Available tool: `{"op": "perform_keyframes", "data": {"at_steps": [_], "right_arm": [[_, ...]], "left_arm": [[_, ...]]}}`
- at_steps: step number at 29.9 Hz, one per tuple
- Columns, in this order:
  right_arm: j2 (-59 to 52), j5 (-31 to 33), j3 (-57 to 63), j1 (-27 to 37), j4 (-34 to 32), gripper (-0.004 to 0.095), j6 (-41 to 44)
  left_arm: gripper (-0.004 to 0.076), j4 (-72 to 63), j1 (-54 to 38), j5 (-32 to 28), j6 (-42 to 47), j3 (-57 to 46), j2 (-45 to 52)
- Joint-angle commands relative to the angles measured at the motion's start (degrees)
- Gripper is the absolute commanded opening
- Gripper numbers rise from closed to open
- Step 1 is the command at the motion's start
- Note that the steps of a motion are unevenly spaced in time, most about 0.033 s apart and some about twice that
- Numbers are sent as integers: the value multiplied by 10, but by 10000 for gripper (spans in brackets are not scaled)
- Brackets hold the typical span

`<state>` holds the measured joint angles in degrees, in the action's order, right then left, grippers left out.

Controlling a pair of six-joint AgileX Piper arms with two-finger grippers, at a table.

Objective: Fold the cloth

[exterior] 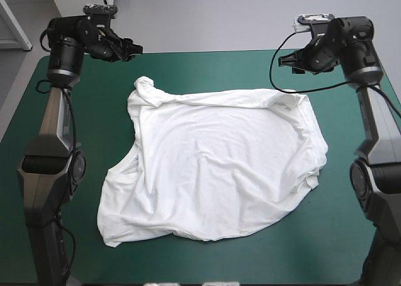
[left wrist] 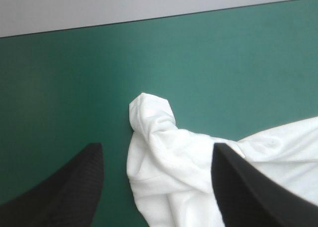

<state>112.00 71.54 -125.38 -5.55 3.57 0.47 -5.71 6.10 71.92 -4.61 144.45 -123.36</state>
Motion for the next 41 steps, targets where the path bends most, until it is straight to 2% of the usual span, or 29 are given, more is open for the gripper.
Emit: {"op": "perform_keyframes", "data": {"at_steps": [1, 10, 17, 22, 30, 37, 41], "right_arm": [[-92, 1, 31, 7, -13, 472, 0], [-226, 1, 217, 7, -6, 473, 6], [-308, 1, 338, 7, -2, 472, 8], [-348, 1, 379, 7, -2, 472, 8], [-357, 1, 380, 7, -2, 472, 8], [-357, 1, 380, 7, -2, 412, 8], [-357, 1, 380, 7, -2, 395, 8]], "left_arm": [[454, 8, 2, 20, 14, -30, 87], [454, 24, 2, 19, 17, -327, 260], [454, 57, 2, 19, 70, -532, 401], [454, 40, 2, 19, 116, -666, 490], [454, 45, 2, 11, 139, -814, 524], [453, 26, 2, -76, 143, -916, 524], [424, 24, 2, -120, 143, -951, 524]]}}
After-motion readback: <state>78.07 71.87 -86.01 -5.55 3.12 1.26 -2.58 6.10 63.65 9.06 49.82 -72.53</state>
